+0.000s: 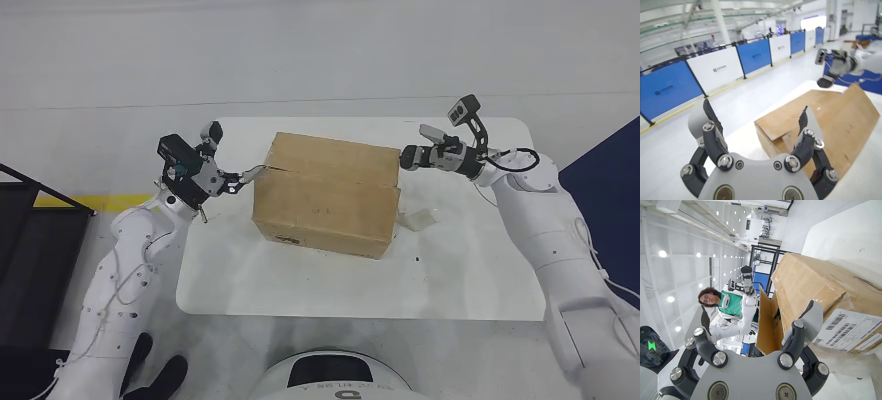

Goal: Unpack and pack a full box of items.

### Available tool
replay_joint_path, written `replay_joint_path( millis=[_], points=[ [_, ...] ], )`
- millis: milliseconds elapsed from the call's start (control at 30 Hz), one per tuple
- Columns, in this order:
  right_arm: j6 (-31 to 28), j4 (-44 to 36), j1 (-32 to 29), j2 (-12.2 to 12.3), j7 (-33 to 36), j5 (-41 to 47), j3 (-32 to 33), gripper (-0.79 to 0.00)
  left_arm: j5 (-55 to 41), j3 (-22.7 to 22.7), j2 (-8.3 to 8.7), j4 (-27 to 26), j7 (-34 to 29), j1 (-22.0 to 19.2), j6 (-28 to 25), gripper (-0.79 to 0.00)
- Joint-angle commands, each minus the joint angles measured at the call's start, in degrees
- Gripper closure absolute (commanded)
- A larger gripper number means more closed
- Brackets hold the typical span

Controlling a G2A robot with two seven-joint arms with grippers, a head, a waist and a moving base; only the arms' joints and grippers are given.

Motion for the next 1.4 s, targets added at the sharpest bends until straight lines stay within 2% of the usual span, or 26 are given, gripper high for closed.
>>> replay_joint_path(
  millis=[0, 200, 400, 500, 1300, 1367],
  points=[
    [0.12, -1.37, -0.58, 0.16, -0.33, -0.82, 0.33, -0.785, 0.88, 2.45, -0.47, 2.05, -0.96, -1.99, 3.47, -0.785],
    [0.17, -1.9, -0.86, 0.23, -0.49, -1.07, 0.49, -0.785, 2.57, 7.66, -1.73, 8.19, -1.17, -6.72, 9.33, -0.785],
    [0.17, -1.9, -0.86, 0.23, -0.49, -1.07, 0.49, -0.785, 4.82, 10.59, -2.48, 15.76, -1.1, -9.51, 12.05, -0.785],
    [0.17, -1.9, -0.86, 0.23, -0.49, -1.07, 0.49, -0.785, 5.28, 11.81, -2.8, 17.96, 0.09, -10.05, 12.51, -0.785],
    [0.18, -2.13, -1.05, 0.23, -0.55, -1.33, 0.39, -0.785, 3.81, 12.0, -2.95, 18.19, 0.55, -9.89, 11.24, -0.785],
    [-0.82, -3.7, -2.42, 0.81, 2.91, -2.04, 1.39, -0.785, 3.81, 12.0, -2.95, 18.19, 0.55, -9.89, 11.24, -0.785]
  ],
)
